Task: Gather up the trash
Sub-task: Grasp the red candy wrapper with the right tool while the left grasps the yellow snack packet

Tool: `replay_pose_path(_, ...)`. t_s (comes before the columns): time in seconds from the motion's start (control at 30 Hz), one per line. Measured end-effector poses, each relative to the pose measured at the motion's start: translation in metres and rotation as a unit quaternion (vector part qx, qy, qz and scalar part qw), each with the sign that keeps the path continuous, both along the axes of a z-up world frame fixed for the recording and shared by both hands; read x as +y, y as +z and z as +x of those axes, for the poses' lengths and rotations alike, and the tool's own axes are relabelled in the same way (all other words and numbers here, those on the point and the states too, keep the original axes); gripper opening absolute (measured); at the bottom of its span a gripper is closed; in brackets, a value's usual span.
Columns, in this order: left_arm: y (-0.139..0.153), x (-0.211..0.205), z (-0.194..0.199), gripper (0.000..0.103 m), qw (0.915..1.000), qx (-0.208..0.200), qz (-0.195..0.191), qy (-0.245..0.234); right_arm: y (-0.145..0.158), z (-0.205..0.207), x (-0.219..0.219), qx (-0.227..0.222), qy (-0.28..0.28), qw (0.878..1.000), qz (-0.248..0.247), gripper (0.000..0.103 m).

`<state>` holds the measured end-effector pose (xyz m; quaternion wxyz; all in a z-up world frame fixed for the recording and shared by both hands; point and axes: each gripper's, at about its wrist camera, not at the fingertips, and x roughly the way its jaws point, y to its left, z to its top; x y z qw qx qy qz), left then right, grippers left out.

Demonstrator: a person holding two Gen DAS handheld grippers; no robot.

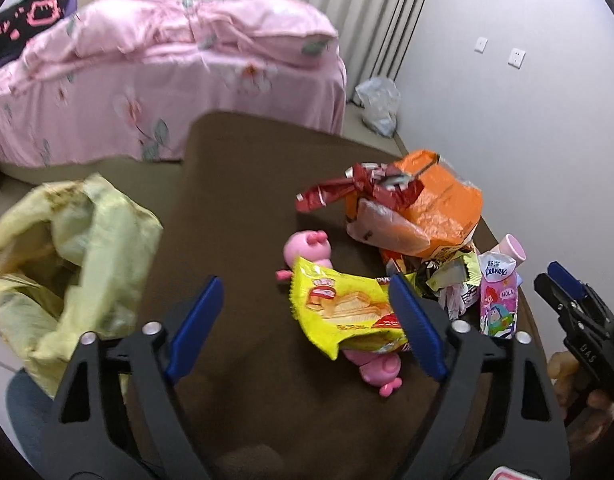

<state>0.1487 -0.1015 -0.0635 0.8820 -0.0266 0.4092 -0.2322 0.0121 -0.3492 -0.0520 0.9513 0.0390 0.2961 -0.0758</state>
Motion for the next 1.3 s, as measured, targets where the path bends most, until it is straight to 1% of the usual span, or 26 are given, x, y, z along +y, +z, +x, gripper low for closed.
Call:
replay_pose_path(0.07, -0.008, -0.002, 0.004, 0.071, 0.9999, 0.014, 0.007, 0.001, -0.006, 0.005, -0.001, 0.005, -0.002, 1.000, -0.007, 0.057)
replay_pose_path(0.13, -0.014, -0.002, 0.008, 0.061, 0.9994, 0.035, 0.000, 0.004, -0.008, 0.008, -0.001, 0.004, 0.003, 1.000, -0.004, 0.057)
replay_pose_path(0.2, -0.020, 0.000, 0.010, 0.035, 0.9986, 0.052, -0.013, 0.000, -0.004, 0.013, 0.002, -0.004, 0.019, 1.000, 0.003, 0.057)
replay_pose_path(0.23, -0.021, 0.002, 0.010, 0.028, 0.9985, 0.053, -0.015, 0.001, 0.002, 0.020, 0.006, -0.008, 0.034, 0.999, 0.000, 0.057)
replay_pose_path(0.27, -0.021, 0.004, 0.009, 0.018, 0.9985, 0.052, -0.020, 0.002, 0.007, 0.029, 0.010, -0.008, 0.045, 0.999, -0.009, 0.057)
replay_pose_path(0.37, -0.018, 0.014, 0.008, 0.006, 0.9986, 0.041, -0.031, 0.009, 0.025, 0.062, 0.024, -0.007, 0.085, 0.996, -0.011, 0.057)
replay_pose_path(0.4, -0.015, 0.018, 0.008, 0.004, 0.9987, 0.035, -0.034, 0.012, 0.029, 0.074, 0.029, -0.004, 0.101, 0.995, -0.007, 0.057)
replay_pose_path(0.47, -0.009, 0.026, 0.008, 0.003, 0.9988, 0.022, -0.040, 0.019, 0.033, 0.105, 0.044, 0.009, 0.140, 0.990, -0.006, 0.057)
replay_pose_path(0.53, -0.003, 0.037, 0.007, 0.003, 0.9986, 0.008, -0.046, 0.025, 0.029, 0.133, 0.060, 0.029, 0.165, 0.986, -0.009, 0.056)
replay_pose_path(0.57, 0.000, 0.041, 0.007, 0.003, 0.9985, 0.003, -0.048, 0.028, 0.023, 0.148, 0.068, 0.044, 0.172, 0.984, -0.009, 0.051)
replay_pose_path(0.63, 0.002, 0.047, 0.006, 0.003, 0.9981, 0.000, -0.057, 0.024, 0.009, 0.173, 0.079, 0.075, 0.167, 0.983, -0.019, 0.048)
replay_pose_path(0.67, 0.001, 0.050, 0.004, 0.007, 0.9976, -0.001, -0.065, 0.021, 0.003, 0.181, 0.083, 0.086, 0.162, 0.983, -0.025, 0.048)
replay_pose_path(0.7, -0.001, 0.053, 0.002, 0.019, 0.9971, 0.000, -0.075, 0.016, -0.005, 0.190, 0.086, 0.100, 0.153, 0.983, -0.031, 0.047)
replay_pose_path(0.73, -0.002, 0.054, 0.001, 0.027, 0.9967, 0.002, -0.080, 0.013, -0.010, 0.194, 0.088, 0.107, 0.148, 0.983, -0.032, 0.043)
replay_pose_path(0.77, -0.004, 0.056, 0.000, 0.038, 0.9962, 0.005, -0.086, 0.011, -0.017, 0.198, 0.089, 0.120, 0.146, 0.982, -0.023, 0.032)
replay_pose_path(0.8, -0.006, 0.058, -0.001, 0.041, 0.9957, 0.008, -0.092, 0.011, -0.020, 0.197, 0.086, 0.124, 0.148, 0.981, -0.012, 0.032)
replay_pose_path(0.87, -0.010, 0.058, -0.001, 0.042, 0.9951, 0.013, -0.097, 0.011, -0.016, 0.187, 0.081, 0.107, 0.152, 0.982, 0.014, 0.026)
replay_pose_path(0.93, -0.013, 0.058, 0.001, 0.044, 0.9937, 0.024, -0.108, 0.013, -0.009, 0.175, 0.079, 0.089, 0.155, 0.984, 0.009, 0.022)
replay_pose_path(1.0, -0.016, 0.055, 0.003, 0.047, 0.9927, 0.034, -0.115, 0.014, 0.008, 0.156, 0.077, 0.057, 0.151, 0.987, -0.007, 0.022)
replay_pose_path(1.03, -0.018, 0.052, 0.003, 0.047, 0.9921, 0.041, -0.118, 0.013, 0.013, 0.149, 0.075, 0.047, 0.149, 0.988, -0.010, 0.021)
replay_pose_path(1.13, -0.027, 0.039, 0.006, 0.048, 0.9910, 0.069, -0.114, 0.011, 0.034, 0.118, 0.065, 0.012, 0.125, 0.991, -0.042, 0.021)
replay_pose_path(1.17, -0.030, 0.037, 0.008, 0.048, 0.9905, 0.077, -0.113, 0.012, 0.038, 0.111, 0.061, 0.007, 0.118, 0.992, -0.046, 0.017)
replay_pose_path(1.23, -0.037, 0.031, 0.011, 0.047, 0.9884, 0.098, -0.114, 0.019, 0.041, 0.101, 0.053, 0.006, 0.111, 0.993, -0.044, 0.017)
replay_pose_path(1.27, -0.040, 0.029, 0.011, 0.038, 0.9873, 0.105, -0.119, 0.018, 0.042, 0.091, 0.047, 0.005, 0.103, 0.994, -0.043, 0.017)
replay_pose_path(1.3, -0.041, 0.026, 0.012, 0.018, 0.9868, 0.107, -0.120, 0.015, 0.041, 0.086, 0.043, 0.004, 0.097, 0.994, -0.045, 0.017)
